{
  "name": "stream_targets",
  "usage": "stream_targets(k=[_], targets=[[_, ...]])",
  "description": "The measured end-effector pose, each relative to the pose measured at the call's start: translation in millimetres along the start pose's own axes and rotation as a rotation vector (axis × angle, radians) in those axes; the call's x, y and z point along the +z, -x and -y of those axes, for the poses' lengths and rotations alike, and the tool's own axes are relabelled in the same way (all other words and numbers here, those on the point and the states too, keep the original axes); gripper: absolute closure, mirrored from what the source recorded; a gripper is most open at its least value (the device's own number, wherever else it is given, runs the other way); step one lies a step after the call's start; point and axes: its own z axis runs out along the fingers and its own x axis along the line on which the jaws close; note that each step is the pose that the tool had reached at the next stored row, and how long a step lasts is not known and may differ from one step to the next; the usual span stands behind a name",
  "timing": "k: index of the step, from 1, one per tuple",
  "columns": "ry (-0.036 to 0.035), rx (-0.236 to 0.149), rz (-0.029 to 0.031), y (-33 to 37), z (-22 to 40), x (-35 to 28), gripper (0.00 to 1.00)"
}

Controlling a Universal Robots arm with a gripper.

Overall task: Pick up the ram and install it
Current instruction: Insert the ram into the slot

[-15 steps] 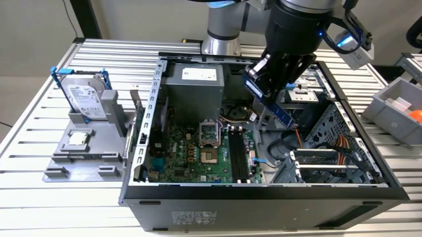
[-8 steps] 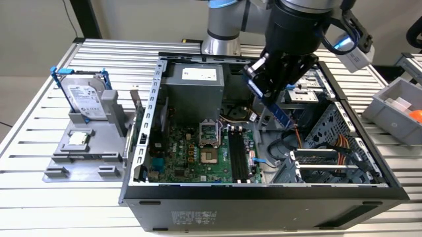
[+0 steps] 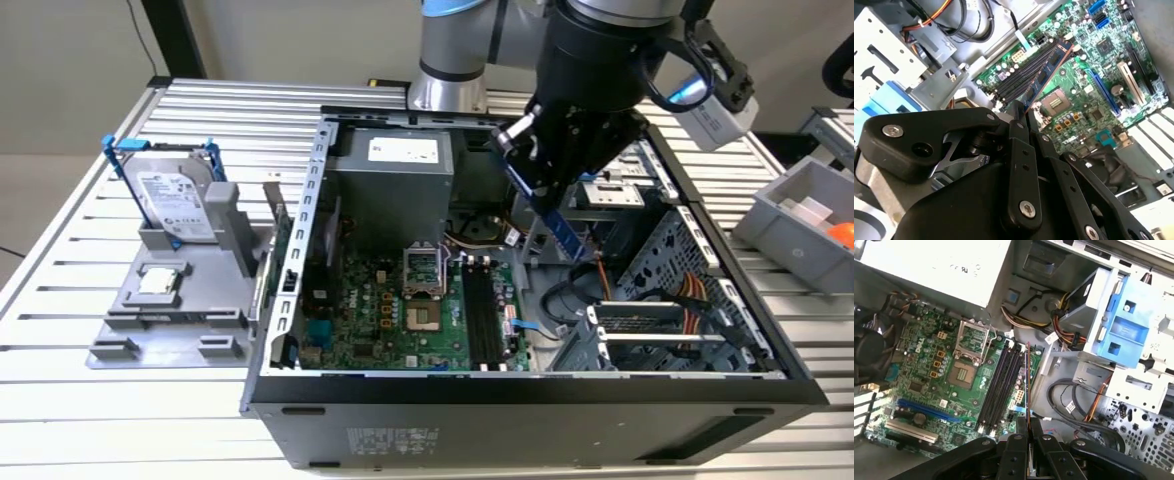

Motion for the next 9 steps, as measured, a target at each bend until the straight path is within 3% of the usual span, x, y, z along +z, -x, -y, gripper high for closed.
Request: stream_targets(k=[9], targets=[[-0.0044, 0.103, 0.0019, 0.0, 0.0, 0.1, 1.0]])
